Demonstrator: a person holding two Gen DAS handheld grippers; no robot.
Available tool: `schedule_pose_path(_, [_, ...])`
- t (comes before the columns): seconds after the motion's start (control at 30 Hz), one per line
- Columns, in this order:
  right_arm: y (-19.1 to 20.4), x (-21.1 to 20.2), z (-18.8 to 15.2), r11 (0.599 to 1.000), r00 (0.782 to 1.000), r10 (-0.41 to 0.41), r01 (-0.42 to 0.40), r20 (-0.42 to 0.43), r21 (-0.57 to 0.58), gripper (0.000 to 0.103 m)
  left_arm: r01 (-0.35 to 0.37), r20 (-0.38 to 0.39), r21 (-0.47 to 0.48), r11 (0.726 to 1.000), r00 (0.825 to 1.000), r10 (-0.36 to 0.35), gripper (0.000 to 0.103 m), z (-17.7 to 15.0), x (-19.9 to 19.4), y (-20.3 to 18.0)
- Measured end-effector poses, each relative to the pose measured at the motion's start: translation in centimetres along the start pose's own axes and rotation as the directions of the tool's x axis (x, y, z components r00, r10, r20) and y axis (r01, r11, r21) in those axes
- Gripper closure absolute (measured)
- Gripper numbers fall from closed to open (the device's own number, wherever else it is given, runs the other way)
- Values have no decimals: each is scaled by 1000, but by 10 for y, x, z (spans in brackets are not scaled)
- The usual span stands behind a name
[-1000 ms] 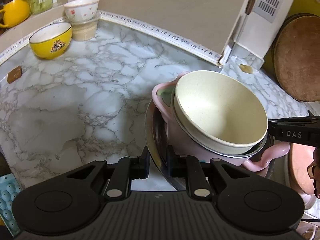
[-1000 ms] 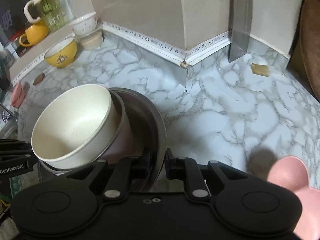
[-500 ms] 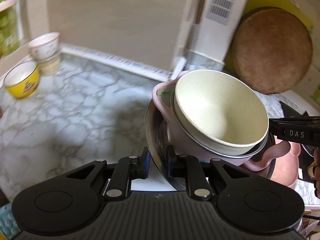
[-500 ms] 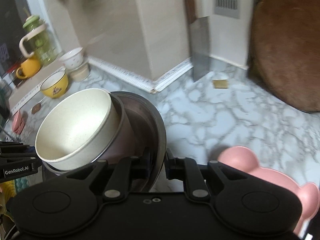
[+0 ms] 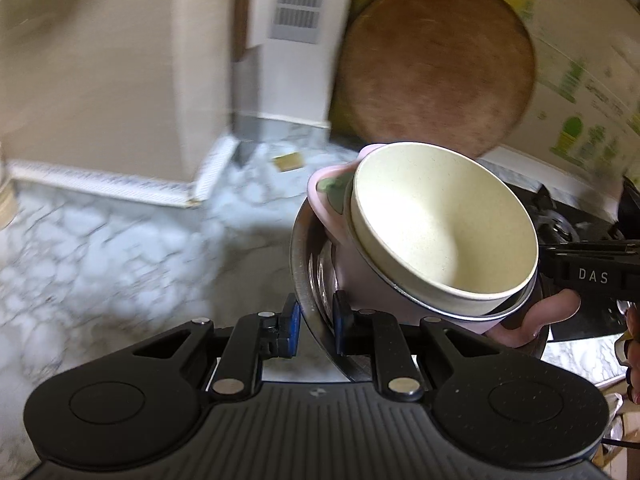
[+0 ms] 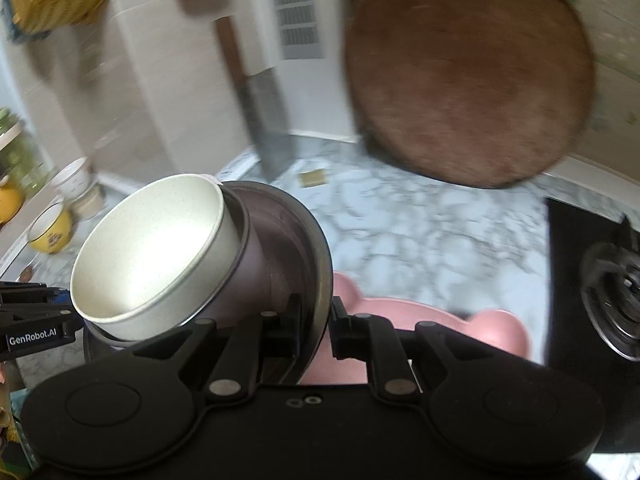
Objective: Organize plates and bowls
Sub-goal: 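Lift the nested steel bowl stack with both grippers and carry it toward the plates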
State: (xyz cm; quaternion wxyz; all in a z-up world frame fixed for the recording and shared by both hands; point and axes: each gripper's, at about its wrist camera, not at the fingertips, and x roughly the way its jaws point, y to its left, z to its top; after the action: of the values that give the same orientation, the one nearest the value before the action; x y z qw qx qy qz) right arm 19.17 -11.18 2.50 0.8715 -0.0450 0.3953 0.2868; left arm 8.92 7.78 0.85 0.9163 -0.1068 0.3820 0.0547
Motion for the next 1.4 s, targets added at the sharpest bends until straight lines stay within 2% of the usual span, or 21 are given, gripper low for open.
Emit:
schedule_pose_path(0.37, [-67,-18,-29,990,996,-88,87,9,112,87,65,-58,86,994,996,-61,88,2,37,-57])
schedule_pose_path(0.57, [-89,-11,-49,983,994,-105,107,-20,149,87,70,-89,114,991,994,-60,88,-8,56,-75])
schedule_pose_path(0.87, [-102,3,-68,980,992,-113,120,-50,161,87,63,-102,138,988,994,-49,88,-16,76,-83])
schedule_pose_path(1.4, [-106,28,-79,980,989,-109,124,-98,158,87,33,-123,157,987,992,-13,88,-22,98,-81])
